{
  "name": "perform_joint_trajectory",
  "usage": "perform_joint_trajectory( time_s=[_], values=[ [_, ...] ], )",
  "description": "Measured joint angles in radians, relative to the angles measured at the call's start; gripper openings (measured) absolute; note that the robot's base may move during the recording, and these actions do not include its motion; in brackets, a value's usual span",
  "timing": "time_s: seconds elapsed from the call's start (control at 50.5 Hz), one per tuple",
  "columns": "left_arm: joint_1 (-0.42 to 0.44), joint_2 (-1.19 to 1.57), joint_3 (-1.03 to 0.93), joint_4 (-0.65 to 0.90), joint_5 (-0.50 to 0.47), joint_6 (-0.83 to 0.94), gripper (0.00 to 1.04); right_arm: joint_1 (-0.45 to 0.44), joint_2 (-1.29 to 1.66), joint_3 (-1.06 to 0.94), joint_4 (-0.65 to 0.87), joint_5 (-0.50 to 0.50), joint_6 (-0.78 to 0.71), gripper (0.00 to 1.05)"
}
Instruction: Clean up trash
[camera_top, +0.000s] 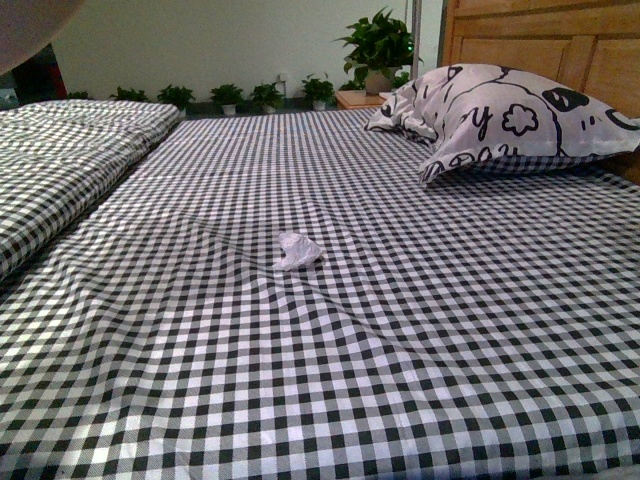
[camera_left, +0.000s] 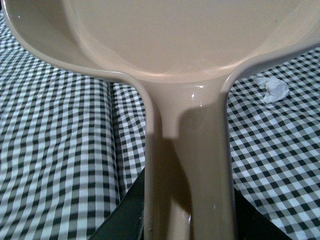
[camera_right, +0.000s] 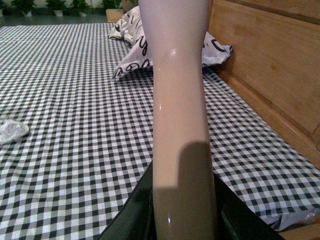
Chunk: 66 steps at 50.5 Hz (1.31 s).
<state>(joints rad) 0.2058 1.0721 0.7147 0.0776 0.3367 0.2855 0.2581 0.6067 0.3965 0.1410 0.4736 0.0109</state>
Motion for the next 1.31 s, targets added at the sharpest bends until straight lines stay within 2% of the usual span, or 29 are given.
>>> perform_joint_trajectory(
  time_s=[0.139, 0.277, 0.515, 0.634, 0.752, 1.307],
  values=[
    [0.0, 0.188, 0.087, 0.016, 0.094, 0.129, 0.24, 0.0, 0.0, 0.0, 0.0, 0.0, 0.0, 0.2],
    [-0.01, 0.318, 0.158, -0.024, 0.14, 0.203, 0.24, 0.0, 0.0, 0.0, 0.0, 0.0, 0.0, 0.2],
    [-0.079, 0.497, 0.273, -0.124, 0.214, 0.323, 0.24, 0.0, 0.0, 0.0, 0.0, 0.0, 0.0, 0.2],
    [-0.132, 0.578, 0.325, -0.204, 0.214, 0.418, 0.24, 0.0, 0.0, 0.0, 0.0, 0.0, 0.0, 0.2],
    [-0.148, 0.637, 0.354, -0.245, 0.214, 0.475, 0.24, 0.0, 0.0, 0.0, 0.0, 0.0, 0.0, 0.2],
    [-0.13, 0.781, 0.476, -0.374, 0.177, 0.581, 0.24, 0.0, 0.0, 0.0, 0.0, 0.0, 0.0, 0.2]
  ],
)
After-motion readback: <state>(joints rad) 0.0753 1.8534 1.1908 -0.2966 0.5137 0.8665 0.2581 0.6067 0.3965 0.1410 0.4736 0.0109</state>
